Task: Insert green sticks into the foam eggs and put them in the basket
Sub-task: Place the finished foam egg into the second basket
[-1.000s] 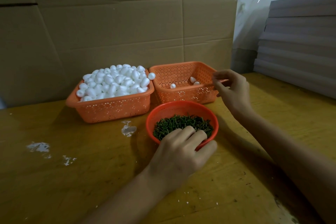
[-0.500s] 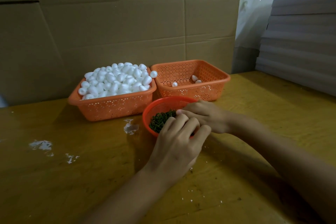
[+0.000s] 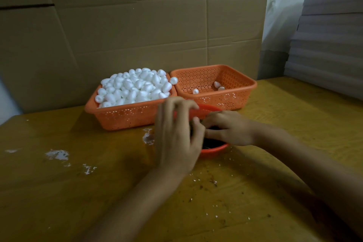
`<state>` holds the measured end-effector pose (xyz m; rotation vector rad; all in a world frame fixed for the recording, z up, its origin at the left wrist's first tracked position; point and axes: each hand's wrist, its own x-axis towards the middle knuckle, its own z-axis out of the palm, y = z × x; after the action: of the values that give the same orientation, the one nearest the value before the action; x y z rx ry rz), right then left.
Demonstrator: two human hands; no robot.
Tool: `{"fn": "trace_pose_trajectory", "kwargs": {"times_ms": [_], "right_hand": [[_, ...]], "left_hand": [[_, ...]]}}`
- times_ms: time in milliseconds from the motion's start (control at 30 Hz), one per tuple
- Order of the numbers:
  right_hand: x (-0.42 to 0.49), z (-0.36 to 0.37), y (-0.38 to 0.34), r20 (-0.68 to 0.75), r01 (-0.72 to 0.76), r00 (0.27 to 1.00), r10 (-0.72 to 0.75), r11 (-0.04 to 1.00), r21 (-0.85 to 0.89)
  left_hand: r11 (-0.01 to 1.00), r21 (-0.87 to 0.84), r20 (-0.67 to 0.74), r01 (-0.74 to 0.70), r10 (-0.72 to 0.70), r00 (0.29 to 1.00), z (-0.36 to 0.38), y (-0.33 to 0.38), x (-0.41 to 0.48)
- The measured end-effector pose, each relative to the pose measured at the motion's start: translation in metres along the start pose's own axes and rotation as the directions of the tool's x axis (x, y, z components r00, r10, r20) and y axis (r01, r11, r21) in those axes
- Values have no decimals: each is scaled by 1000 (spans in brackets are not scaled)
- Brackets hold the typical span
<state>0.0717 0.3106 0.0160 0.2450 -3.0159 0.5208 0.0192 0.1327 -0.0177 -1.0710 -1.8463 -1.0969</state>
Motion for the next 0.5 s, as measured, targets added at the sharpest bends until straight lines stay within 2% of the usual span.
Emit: {"fn": "trace_pose_trajectory", "kwargs": {"times_ms": [100, 233, 367, 500], "right_hand": [[0, -2, -2, 35, -14, 999, 15, 1000, -4], [1, -2, -2, 34, -30, 999, 31, 999, -25], [2, -1, -2, 28, -39, 999, 39, 999, -23], [2, -1, -2, 22, -29, 999, 30, 999, -18]], "left_hand": [[975, 190, -6, 113, -114, 993, -10, -28, 25], [906, 410, 210, 106, -207, 956, -19, -62, 47], [873, 471, 380, 126, -330, 864, -19, -81, 46], [882, 467, 404, 65, -278, 872, -17, -91, 41]]}}
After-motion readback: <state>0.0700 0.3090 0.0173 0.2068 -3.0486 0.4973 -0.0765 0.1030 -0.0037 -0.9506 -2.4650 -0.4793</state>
